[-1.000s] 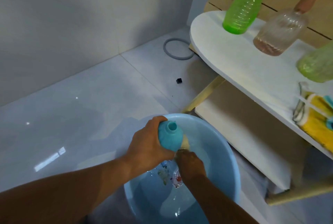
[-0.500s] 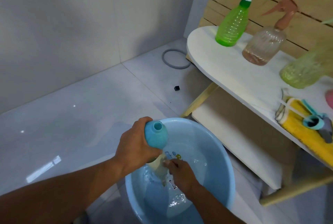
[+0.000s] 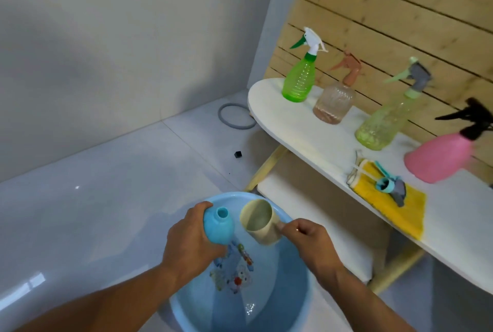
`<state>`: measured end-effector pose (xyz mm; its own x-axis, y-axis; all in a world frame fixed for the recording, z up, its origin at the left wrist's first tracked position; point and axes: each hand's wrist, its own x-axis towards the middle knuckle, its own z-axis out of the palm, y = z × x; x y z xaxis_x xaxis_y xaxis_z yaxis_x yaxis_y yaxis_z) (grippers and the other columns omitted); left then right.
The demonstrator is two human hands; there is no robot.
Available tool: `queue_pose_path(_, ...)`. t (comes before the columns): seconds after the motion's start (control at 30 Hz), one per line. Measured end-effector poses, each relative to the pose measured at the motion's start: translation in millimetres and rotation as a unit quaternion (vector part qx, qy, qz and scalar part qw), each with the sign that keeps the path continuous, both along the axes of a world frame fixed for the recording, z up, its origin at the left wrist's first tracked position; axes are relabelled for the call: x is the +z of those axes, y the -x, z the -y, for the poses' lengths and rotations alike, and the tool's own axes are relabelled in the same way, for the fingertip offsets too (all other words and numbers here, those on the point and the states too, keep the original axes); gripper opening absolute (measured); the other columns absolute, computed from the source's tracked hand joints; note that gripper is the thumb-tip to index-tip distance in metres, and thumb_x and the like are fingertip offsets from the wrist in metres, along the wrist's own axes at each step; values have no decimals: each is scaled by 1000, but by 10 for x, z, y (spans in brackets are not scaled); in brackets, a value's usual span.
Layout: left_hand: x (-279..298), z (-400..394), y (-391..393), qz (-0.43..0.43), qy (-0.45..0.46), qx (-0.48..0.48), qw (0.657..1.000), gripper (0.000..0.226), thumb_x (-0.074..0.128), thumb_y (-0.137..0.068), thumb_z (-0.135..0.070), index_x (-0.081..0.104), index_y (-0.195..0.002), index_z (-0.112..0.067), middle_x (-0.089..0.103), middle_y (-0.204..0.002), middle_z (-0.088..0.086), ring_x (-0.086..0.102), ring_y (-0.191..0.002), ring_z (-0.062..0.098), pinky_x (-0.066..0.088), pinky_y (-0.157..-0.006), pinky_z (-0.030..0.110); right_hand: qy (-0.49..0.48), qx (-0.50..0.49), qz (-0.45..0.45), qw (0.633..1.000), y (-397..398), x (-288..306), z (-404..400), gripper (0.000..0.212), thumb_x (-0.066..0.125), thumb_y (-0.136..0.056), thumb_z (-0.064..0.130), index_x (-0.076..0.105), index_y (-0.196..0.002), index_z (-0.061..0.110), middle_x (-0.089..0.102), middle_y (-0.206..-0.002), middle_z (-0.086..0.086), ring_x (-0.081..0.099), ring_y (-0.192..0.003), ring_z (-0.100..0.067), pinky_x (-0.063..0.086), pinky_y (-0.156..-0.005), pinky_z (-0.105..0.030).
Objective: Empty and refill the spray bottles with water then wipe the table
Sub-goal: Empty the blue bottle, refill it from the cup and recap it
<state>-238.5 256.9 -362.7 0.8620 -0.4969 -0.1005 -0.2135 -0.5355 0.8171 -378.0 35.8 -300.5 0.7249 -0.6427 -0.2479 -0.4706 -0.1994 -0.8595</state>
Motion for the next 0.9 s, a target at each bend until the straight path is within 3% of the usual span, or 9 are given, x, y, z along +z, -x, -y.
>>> queue_pose_path(0.2, 77, 134, 195, 16, -10, -11, 1000, 91, 90, -54, -41, 47, -134, -43, 58, -118, -18, 61, -109, 17, 52, -93, 33, 56, 4, 33, 998, 36, 485, 34, 42, 81, -81, 47, 66, -69, 10, 48, -57, 3, 37, -53, -12, 34, -51, -27)
queue_pose_path(0.37, 145, 199, 283, 1, -1, -18, 1000, 84, 87, -50, -44, 49, -124, -46, 60, -109, -18, 62, -100, 13, 57, -85, 35, 111, 23, 39, 993, 48, 808, -63, 40, 79, -83, 49, 67, -70, 14, 52, -60, 2, 42, -56, -10, 39, -57, -30)
queue_pose_path(0.53, 165, 225, 297, -1, -2, -28, 1000, 89, 88, -51, -45, 47, -130, -44, 60, -114, -15, 62, -104, 16, 59, -87, 38, 185, 41, 30, 981, 69, 1056, -187, 31, 77, -84, 49, 62, -64, 30, 48, -51, 11, 40, -50, -5, 33, -49, -16)
queue_pose_path(0.73, 214, 232, 270, 23, -6, -32, 999, 89, 91, -53, -46, 46, -130, -44, 59, -114, -17, 61, -102, 13, 58, -86, 36, 270, 57, 3, 961, 50, 1189, -279, 32, 74, -85, 48, 61, -66, 26, 54, -61, 17, 49, -60, -6, 36, -57, -27)
queue_pose_path(0.9, 231, 235, 251, 28, -1, -30, 999, 91, 92, -51, -49, 46, -129, -44, 58, -114, -18, 61, -101, 13, 57, -85, 33, 333, 72, 8, 940, 27, 1208, -332, 26, 73, -87, 47, 65, -72, 27, 59, -72, 8, 54, -69, -11, 47, -63, -36)
